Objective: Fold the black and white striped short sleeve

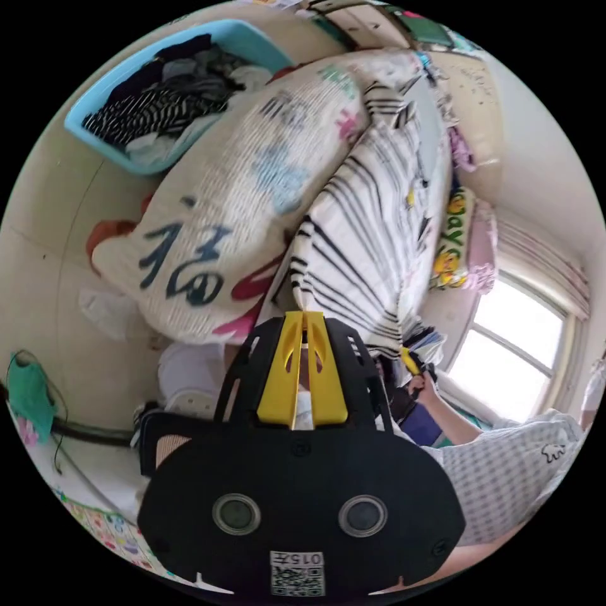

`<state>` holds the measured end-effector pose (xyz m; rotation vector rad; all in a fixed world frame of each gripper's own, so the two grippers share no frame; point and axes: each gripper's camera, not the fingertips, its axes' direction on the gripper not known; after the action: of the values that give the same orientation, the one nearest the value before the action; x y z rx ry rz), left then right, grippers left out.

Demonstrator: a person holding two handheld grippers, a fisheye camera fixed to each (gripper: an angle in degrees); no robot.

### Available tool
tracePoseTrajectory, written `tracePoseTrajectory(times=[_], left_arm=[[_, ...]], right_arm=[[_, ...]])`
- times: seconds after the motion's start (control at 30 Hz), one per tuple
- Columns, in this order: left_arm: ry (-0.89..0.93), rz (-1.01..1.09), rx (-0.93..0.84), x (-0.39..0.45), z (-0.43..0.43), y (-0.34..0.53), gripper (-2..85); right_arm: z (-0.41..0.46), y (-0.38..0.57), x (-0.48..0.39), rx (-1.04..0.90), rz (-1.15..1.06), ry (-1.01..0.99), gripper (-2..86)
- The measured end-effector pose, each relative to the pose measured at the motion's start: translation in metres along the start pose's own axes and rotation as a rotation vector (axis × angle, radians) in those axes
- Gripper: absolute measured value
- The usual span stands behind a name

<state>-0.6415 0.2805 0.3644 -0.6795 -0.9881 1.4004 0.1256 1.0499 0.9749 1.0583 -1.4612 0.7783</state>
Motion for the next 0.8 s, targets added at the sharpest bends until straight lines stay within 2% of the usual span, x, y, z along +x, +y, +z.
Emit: tracePoseTrajectory(times=[0.13, 0.23, 0.33, 0.43, 0.53, 0.6, 0.7, 0.8], left_arm=[[0.019, -0.113, 0.049, 0.008, -0.005, 0.021, -0.1], [-0.109, -0.149, 0.098, 0.032, -0.025, 0.024, 0.4], [-0.250, -0.021, 0.152, 0.091, -0.045, 0.007, 1.8], [-0.326, 0.239, 0.172, 0.186, -0.040, -0.031, 4.5], [-0.277, 0.454, 0.177, 0.291, -0.004, -0.077, 6.5], [-0.179, 0.573, 0.183, 0.375, 0.040, -0.116, 6.9], [-0.057, 0.608, 0.163, 0.463, 0.108, -0.168, 7.1], [-0.023, 0.570, 0.171, 0.532, 0.174, -0.213, 7.1]], right_arm=[[0.000, -0.005, -0.005, -0.037, 0.033, 0.014, -0.3], [-0.019, -0.017, -0.010, -0.044, 0.017, 0.088, -0.4], [-0.048, -0.037, -0.028, 0.000, -0.063, 0.176, -0.4], [-0.073, -0.072, -0.058, 0.065, -0.200, 0.192, -0.2], [-0.082, -0.124, -0.088, 0.085, -0.307, 0.119, 0.1], [-0.080, -0.170, -0.117, 0.087, -0.371, 0.063, 0.0], [-0.071, -0.222, -0.163, 0.088, -0.483, 0.110, 0.0], [-0.058, -0.261, -0.207, 0.095, -0.612, 0.220, 1.0]])
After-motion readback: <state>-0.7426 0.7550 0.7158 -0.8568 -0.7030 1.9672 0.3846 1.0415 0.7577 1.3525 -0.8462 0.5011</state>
